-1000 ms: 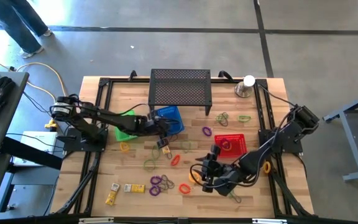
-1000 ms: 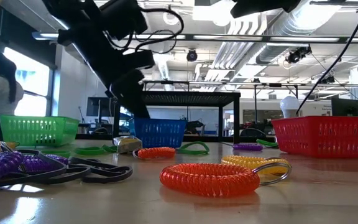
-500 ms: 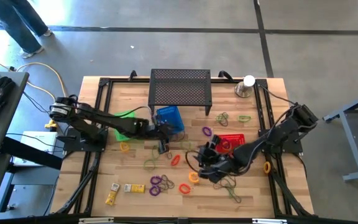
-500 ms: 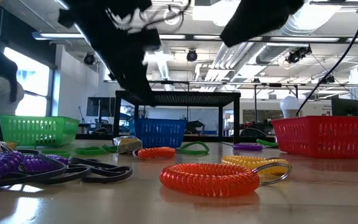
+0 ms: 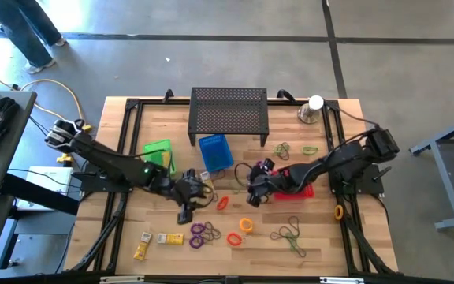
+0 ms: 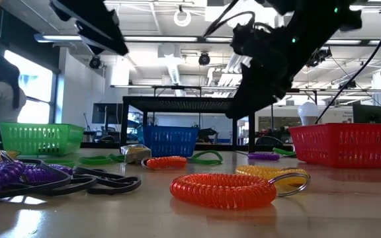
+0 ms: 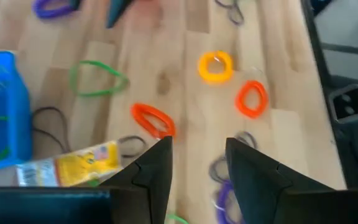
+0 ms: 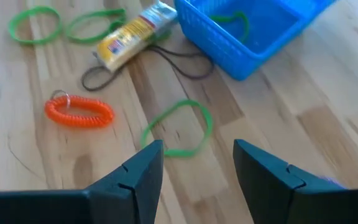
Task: Pick & Place Office Desk Supplies
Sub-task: Put the green rubber band into the blue basket
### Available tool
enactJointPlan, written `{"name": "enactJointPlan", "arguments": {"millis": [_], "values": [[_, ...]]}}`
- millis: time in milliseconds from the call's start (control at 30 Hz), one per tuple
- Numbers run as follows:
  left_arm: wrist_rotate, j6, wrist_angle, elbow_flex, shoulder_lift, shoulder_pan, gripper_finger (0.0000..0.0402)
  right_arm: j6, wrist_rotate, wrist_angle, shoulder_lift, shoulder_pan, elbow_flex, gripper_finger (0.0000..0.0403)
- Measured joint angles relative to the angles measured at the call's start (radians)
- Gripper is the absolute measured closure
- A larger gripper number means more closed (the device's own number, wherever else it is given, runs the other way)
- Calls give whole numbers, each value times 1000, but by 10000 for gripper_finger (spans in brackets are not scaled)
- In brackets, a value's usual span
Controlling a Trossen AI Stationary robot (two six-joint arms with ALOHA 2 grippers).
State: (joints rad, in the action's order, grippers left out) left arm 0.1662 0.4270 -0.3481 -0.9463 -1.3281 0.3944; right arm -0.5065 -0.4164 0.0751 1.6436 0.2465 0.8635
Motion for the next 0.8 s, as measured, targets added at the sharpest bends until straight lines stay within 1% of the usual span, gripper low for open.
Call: {"name": "enactJointPlan", "arguments": {"millis": [133, 267, 367, 467, 567, 800], "values": [[1, 0, 0, 0, -6, 36, 258, 119, 61, -105, 6, -37, -54, 220], [2, 16, 1, 0, -10, 59, 258, 219, 90, -149, 64, -60, -61, 220], [11, 48, 5, 0, -10, 70, 258, 299, 93, -234, 128, -71, -57, 220], [22, 61, 5, 0, -10, 70, 258, 328, 44, -286, 166, -80, -61, 220], [23, 64, 6, 0, -10, 69, 258, 350, 73, -298, 172, -91, -59, 220], [34, 60, 8, 1, -11, 69, 258, 310, 117, -313, 193, -137, -57, 220]]}}
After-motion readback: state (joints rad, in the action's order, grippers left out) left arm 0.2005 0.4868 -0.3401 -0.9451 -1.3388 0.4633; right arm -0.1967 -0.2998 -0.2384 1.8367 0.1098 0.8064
